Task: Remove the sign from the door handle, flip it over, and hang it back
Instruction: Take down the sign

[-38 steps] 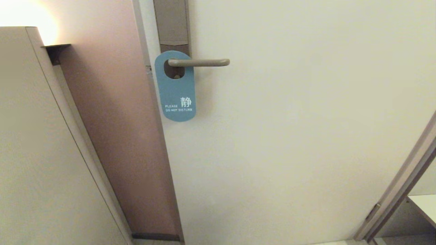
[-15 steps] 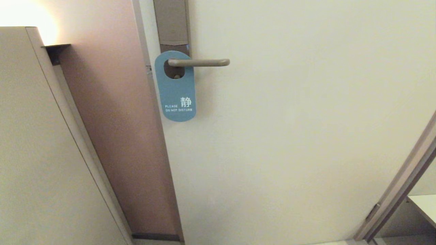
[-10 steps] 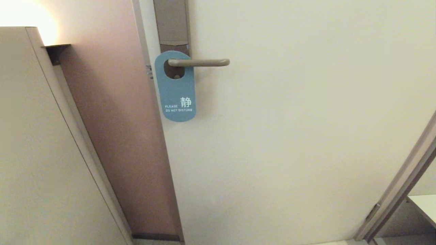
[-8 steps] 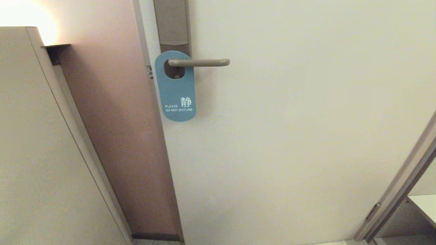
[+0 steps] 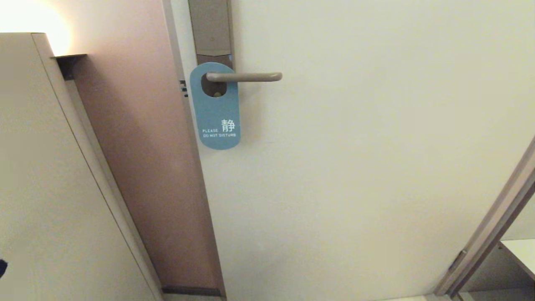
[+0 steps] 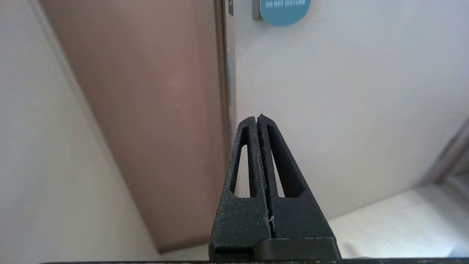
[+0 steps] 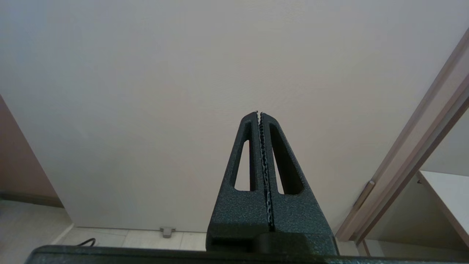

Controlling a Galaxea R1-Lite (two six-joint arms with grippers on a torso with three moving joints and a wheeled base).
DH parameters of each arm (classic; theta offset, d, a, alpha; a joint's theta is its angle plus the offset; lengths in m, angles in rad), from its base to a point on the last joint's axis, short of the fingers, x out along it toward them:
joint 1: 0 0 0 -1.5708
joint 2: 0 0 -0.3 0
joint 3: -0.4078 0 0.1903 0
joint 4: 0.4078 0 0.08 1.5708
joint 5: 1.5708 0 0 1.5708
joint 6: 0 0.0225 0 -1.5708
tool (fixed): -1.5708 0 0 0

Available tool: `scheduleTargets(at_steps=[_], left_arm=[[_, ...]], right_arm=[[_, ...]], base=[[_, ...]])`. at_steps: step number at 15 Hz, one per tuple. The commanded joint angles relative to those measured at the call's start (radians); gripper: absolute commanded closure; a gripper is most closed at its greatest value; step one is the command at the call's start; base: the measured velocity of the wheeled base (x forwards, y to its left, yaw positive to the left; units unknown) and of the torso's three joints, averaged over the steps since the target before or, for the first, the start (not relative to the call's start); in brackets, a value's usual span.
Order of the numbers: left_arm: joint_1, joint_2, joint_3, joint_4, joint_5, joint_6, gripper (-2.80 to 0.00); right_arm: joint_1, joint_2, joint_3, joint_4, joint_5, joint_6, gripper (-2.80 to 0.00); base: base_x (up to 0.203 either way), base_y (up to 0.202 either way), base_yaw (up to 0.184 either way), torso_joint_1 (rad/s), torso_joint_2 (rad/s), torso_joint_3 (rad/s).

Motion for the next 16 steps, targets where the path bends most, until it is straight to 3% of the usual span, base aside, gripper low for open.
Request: scheduleTargets(at_steps=[1,6,11,16], left_arm=[[-0.011,0.203,-0.077,-0.015,-0.014,-0.038,0.0],[-0.036,0.4,-0.112,-0.17,-0.101,-0.07,0.0],[-0.062,0.417,-0.105,-0.17,-0.105,-0.074,0.0],[-0.062,0.545,-0.148,-0.197,-0.105,-0.074,0.0]], right_arm=[[0.0,0.0,0.0,0.0,0.001,0.0,0.0],[0.0,0.0,0.0,0.0,0.001,0.0,0.0],[-0.001,0.0,0.0,0.0,0.001,0.0,0.0],[0.0,0.0,0.0,0.0,0.001,0.0,0.0]], base=[[0.0,0.0,0.0,0.0,0.0,0.0],[0.0,0.0,0.0,0.0,0.0,0.0],[0.0,0.0,0.0,0.0,0.0,0.0],[0.0,0.0,0.0,0.0,0.0,0.0]])
